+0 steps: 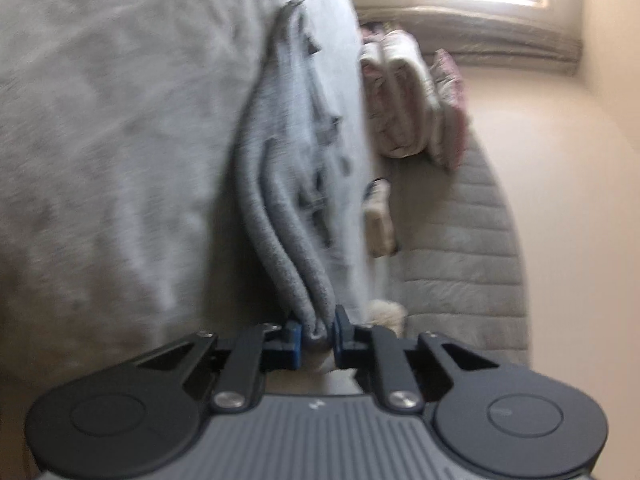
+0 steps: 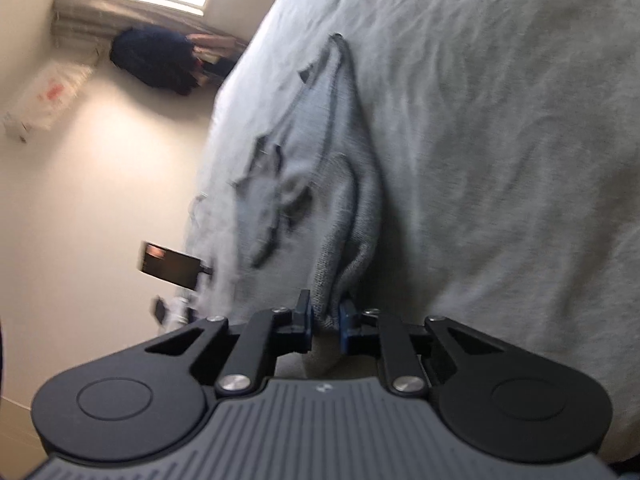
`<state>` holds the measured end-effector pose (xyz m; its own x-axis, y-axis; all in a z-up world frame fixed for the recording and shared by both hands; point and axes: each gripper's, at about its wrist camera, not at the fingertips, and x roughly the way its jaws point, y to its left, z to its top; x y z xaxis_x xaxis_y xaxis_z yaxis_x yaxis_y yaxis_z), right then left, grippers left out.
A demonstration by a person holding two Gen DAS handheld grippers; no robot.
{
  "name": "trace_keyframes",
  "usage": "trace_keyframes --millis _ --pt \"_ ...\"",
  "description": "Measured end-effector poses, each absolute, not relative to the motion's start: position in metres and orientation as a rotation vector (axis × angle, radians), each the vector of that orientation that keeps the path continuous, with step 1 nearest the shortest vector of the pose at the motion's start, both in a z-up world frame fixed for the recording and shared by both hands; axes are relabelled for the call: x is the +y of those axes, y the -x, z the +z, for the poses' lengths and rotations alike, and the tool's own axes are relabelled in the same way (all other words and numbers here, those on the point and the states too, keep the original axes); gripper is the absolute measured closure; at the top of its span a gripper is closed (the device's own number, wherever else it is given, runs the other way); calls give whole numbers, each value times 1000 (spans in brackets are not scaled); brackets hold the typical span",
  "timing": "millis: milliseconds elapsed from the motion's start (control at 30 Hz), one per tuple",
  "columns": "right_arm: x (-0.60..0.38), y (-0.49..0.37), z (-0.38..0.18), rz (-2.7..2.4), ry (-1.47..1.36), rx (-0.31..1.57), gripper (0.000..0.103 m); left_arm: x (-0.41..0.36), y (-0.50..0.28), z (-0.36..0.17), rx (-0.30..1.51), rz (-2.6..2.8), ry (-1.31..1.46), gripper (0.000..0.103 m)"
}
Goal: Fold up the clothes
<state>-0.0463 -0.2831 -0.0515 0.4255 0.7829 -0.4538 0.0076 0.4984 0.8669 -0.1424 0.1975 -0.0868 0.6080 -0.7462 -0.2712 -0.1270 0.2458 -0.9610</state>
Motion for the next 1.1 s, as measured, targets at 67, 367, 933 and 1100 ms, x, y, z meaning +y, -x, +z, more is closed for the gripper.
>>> trace_keyframes --millis 67,367,933,1100 --pt "-284 41 -45 595 -977 1017 87 197 140 -79 818 -520 1307 90" --pt "-276 -4 1 578 -1035 957 87 199 100 -33 710 -507 1370 90" --pt "-253 -96 -41 440 -1155 834 83 222 -4 -54 585 -240 1383 86" --pt "-253 -100 -41 424 -1154 765 66 231 -4 -56 495 -161 1329 55"
